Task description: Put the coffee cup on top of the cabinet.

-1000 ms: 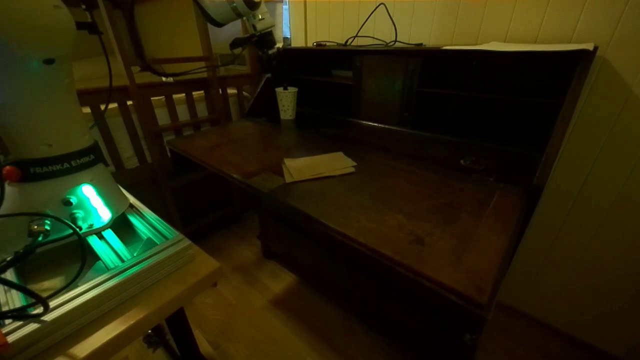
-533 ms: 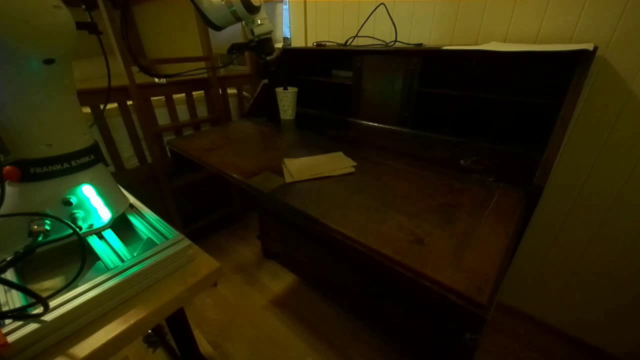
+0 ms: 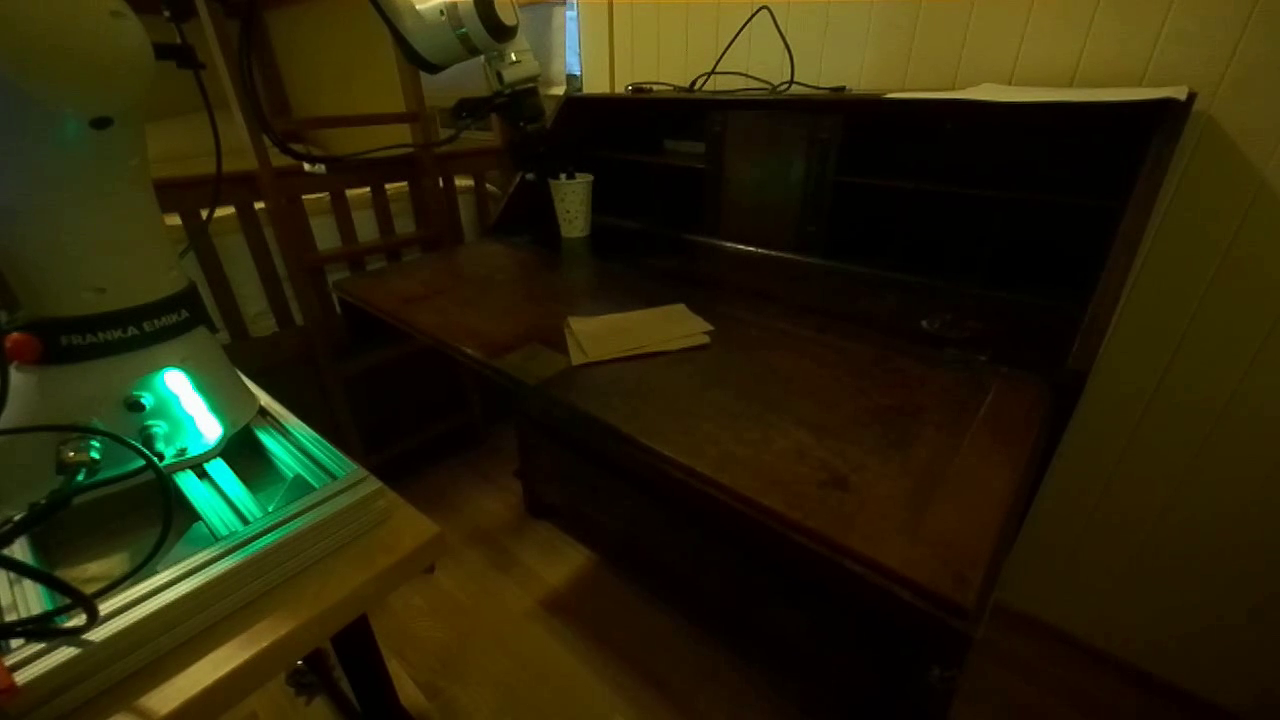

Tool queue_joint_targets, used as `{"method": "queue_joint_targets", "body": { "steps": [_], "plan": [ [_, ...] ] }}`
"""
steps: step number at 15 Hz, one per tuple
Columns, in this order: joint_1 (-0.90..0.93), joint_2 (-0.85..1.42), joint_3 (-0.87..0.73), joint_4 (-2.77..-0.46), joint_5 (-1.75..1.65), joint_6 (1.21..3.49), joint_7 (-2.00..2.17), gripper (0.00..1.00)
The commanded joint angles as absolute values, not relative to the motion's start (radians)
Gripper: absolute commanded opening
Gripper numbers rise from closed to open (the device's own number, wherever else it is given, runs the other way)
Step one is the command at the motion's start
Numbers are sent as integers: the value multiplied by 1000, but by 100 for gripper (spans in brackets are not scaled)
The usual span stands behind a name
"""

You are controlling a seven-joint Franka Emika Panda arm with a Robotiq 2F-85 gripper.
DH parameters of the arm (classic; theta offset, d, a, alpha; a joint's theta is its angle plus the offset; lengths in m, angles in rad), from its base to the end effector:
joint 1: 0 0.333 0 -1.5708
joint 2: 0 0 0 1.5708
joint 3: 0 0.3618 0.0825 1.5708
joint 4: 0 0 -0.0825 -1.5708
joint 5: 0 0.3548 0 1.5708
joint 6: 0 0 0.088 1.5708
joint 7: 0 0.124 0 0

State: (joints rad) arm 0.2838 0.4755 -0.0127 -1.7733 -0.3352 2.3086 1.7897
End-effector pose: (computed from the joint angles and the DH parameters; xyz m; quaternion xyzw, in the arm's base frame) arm 0.6418 0.1683 0.3416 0.7897 -0.5989 0.1262 0.0416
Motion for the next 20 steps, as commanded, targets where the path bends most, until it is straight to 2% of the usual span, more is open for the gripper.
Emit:
{"method": "queue_joint_targets", "body": {
  "steps": [1,5,7,14,20],
  "plan": [
    [302,492,-25,-1754,-334,2308,1823,38],
    [302,494,-27,-1751,-333,2305,1839,9],
    [302,491,-30,-1751,-335,2304,1847,0],
    [289,408,-46,-1775,-347,2287,1834,1],
    [238,275,-130,-1788,-458,2251,1900,1]
  ]
}}
